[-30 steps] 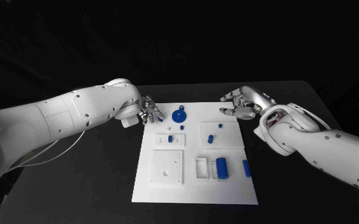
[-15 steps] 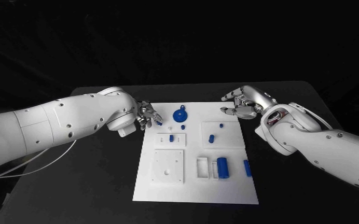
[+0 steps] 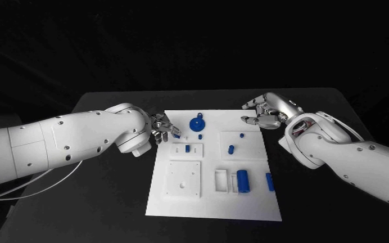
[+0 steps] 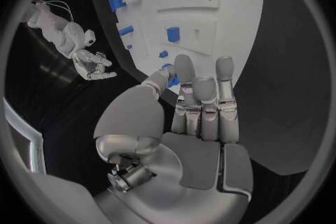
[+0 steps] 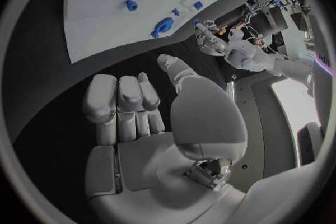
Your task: Assemble the parts on the task board
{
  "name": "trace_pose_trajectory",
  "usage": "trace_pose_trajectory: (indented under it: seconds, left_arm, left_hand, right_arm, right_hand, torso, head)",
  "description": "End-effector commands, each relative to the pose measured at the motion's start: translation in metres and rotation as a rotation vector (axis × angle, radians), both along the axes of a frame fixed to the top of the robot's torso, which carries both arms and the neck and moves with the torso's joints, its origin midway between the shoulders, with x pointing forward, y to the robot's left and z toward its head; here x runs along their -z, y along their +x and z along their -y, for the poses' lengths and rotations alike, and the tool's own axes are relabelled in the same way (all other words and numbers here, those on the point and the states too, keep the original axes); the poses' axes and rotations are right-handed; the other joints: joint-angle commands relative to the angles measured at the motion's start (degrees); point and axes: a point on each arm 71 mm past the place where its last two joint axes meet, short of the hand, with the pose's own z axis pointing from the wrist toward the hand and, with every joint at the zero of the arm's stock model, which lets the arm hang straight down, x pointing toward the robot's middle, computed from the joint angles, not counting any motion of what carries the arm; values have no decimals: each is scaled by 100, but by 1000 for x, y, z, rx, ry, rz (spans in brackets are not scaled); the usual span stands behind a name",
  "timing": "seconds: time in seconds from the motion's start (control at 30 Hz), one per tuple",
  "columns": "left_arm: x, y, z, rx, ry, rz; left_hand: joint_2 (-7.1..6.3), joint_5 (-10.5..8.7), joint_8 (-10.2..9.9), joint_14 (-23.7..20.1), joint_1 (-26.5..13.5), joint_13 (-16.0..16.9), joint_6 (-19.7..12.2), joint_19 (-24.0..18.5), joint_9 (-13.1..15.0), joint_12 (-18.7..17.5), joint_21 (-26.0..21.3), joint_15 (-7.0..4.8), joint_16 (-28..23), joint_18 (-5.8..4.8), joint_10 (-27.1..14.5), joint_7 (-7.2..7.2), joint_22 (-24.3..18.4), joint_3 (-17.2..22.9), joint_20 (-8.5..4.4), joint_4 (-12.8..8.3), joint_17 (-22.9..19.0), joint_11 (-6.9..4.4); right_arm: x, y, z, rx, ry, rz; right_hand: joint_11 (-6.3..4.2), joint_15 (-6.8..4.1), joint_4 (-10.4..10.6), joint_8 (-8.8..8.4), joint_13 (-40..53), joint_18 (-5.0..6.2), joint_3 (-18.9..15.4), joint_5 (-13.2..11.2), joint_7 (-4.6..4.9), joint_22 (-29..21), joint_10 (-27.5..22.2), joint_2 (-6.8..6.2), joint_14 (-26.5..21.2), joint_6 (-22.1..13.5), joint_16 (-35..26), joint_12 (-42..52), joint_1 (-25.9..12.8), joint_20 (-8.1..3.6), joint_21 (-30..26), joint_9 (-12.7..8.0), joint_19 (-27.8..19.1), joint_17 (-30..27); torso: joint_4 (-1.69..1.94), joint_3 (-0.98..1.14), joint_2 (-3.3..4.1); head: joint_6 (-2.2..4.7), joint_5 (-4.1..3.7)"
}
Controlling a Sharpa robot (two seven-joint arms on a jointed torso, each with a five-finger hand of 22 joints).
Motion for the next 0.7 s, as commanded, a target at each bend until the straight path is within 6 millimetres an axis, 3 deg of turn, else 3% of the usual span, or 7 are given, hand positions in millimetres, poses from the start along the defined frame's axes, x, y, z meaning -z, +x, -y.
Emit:
trace_pose_trajectory:
  seconds: [0.03, 0.7]
  left_arm:
    - [0, -3, 2, -26, -6, 76]
    - [20, -20, 5, -17, 42, 57]
  left_hand:
    - [26, 36, -9, 146, -27, 11, 1181, -3, 2, 37, 35, -107, 36, -42, 143, -532, 126, 254, -32, -290, 8, -194]
    - [39, 76, -1, 149, -92, 64, 1236, -35, 40, 142, 154, -113, 115, -42, 141, -550, 123, 320, -37, -312, 48, -206]
  right_arm:
    - [0, -1, -1, -12, -10, -2]
    - [1, -1, 2, -7, -13, -3]
  right_hand:
    - [-20, -12, 13, -23, -1, 51, 31, 24, 15, 801, -21, 16, -1, 33, -25, -35, -61, 5, 2, -9, 243, -1]
    - [-21, -13, -2, -23, 0, 50, 43, 50, 15, 803, -20, 16, -2, 36, -28, -34, -71, 4, 9, -10, 245, -1]
  torso:
    - [-8, 2, 9]
    - [-14, 4, 10]
  head:
    - [-3, 0]
    - [-80, 19]
